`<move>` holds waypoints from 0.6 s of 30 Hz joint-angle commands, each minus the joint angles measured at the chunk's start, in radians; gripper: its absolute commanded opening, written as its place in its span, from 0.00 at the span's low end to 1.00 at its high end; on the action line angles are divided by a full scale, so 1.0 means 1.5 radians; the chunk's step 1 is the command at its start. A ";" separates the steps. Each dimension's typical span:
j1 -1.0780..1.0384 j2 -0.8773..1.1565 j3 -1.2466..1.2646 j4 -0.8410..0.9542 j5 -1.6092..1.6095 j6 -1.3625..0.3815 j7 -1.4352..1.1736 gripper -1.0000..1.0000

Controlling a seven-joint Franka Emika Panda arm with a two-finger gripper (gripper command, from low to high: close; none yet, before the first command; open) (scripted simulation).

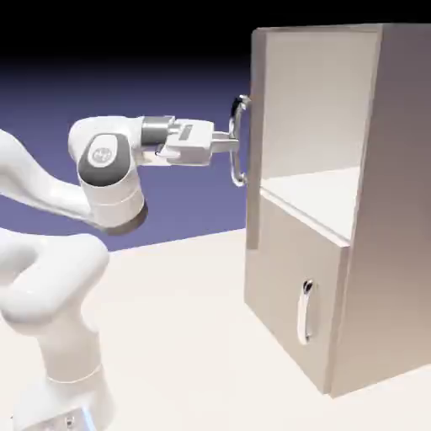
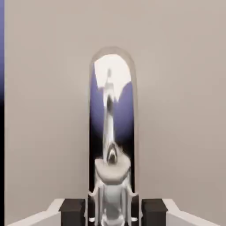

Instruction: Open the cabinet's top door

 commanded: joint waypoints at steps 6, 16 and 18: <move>0.094 -0.102 0.044 -0.014 0.036 -0.173 0.004 0.00; 0.224 -0.213 0.206 0.009 0.142 -0.463 0.018 0.00; 0.242 -0.223 0.247 0.024 0.167 -0.521 0.023 0.00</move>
